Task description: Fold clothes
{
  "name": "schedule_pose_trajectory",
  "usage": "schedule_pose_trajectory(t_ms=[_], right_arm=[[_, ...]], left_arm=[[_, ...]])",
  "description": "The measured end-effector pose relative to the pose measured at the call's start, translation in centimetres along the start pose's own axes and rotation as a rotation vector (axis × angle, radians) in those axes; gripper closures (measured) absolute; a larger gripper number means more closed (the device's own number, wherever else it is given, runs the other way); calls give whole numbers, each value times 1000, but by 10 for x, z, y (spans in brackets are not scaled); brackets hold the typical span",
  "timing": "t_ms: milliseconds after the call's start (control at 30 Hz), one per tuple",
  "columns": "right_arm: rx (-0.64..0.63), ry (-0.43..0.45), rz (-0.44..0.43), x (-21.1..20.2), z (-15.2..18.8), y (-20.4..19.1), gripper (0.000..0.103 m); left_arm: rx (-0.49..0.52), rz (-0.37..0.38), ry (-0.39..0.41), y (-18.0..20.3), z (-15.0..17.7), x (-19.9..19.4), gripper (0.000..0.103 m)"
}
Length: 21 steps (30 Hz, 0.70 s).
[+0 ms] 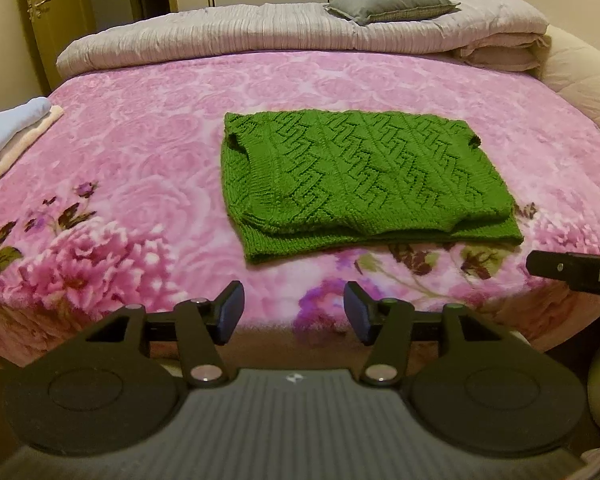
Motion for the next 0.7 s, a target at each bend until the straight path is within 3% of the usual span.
schedule_pose_trajectory(t_ms=[467, 633, 700], right_arm=[[-26, -22, 15, 20, -8, 4, 45], [83, 13, -32, 29, -23, 36, 45], [178, 33, -91, 37, -31, 56, 45]], left_arm=[[-46, 32, -6, -17, -5, 20, 53], [-46, 74, 8, -21, -22, 37, 55], [-48, 96, 10, -21, -32, 47, 57]])
Point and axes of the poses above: each gripper's, at about its wrist camera, not at the fingertips, and x roughly the way its jaws point, y to its right, z to its underside, the point moved 7 cm from there along x, roughly the way its jaws point, and after that the axes turned 3 degrees about -y, right-handed, at the moved point
